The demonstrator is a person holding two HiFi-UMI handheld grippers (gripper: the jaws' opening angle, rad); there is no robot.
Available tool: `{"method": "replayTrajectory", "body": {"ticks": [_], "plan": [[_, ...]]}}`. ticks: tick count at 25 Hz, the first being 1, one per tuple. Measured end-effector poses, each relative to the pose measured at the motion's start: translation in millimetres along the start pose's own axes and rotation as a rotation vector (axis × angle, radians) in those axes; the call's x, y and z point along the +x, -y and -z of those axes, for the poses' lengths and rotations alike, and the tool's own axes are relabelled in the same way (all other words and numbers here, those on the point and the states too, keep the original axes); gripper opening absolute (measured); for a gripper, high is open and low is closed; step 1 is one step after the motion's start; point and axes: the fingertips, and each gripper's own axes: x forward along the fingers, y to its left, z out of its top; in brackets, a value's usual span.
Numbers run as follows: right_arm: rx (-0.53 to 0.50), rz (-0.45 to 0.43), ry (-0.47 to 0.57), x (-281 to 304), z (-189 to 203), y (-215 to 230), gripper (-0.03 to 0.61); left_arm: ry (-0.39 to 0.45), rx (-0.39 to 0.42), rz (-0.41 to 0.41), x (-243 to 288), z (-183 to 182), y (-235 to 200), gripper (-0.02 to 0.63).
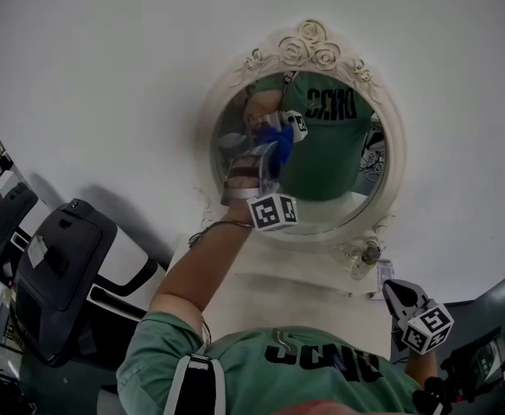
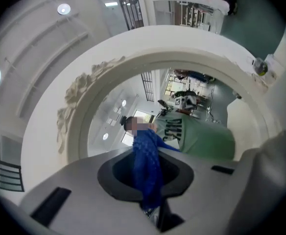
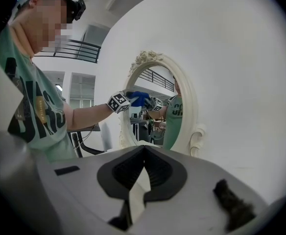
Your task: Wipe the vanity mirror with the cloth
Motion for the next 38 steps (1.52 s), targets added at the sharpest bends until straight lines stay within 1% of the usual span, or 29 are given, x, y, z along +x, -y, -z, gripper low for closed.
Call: {"method": "replayTrajectory", "body": {"ticks": [6,9,11,12,17,19,20,22,24,28,30,33,36,38], "plan": [[0.032,0.061,0.009,-30.5,13.7,13.2,0.012,0.201,0.061,0.048,8.3,-149.0,49.7,0.051],[0.057,0.094,0.012,-42.1,23.0,24.4,0.012,0.272,0.084,0.084,14.7,-204.4,80.6,0.051],[0.071,0.112,0.012,-50.3,27.9,29.1,0.012,0.286,0.078,0.093,16.8,-225.5,93.0,0.051],[0.077,0.118,0.011,-55.0,29.5,29.8,0.012,0.288,0.069,0.092,16.0,-229.9,94.6,0.051],[0.068,0.114,0.016,-60.0,25.5,26.3,0.011,0.329,0.038,0.115,5.5,-228.4,82.6,0.051],[0.058,0.097,0.024,-53.1,21.2,20.8,0.012,0.334,0.013,0.104,-4.8,-213.6,68.7,0.051],[0.050,0.086,0.023,-48.4,18.4,17.6,0.012,0.324,-0.001,0.092,-10.0,-199.0,59.6,0.051],[0.033,0.063,0.015,-37.4,12.3,11.1,0.011,0.274,-0.023,0.060,-17.5,-154.8,38.1,0.052],[0.018,0.037,0.008,-24.9,6.4,5.2,0.012,0.189,-0.037,0.026,-21.7,-95.3,14.9,0.052],[-0.017,-0.019,-0.006,0.2,-4.2,-8.7,0.012,-0.028,-0.039,-0.030,-31.5,32.4,-19.4,0.052],[-0.029,-0.040,-0.010,9.4,-8.8,-16.9,0.011,-0.114,-0.029,-0.043,-39.2,78.8,-31.5,0.052],[-0.046,-0.063,-0.017,19.9,-13.3,-27.0,0.012,-0.198,-0.013,-0.049,-46.0,119.9,-39.9,0.052],[-0.062,-0.072,-0.024,25.6,-15.3,-32.5,0.012,-0.245,0.002,-0.034,-41.5,142.3,-30.1,0.052],[-0.063,-0.068,-0.025,25.6,-16.3,-33.2,0.012,-0.253,-0.010,-0.016,-34.6,147.9,-18.5,0.052]]}}
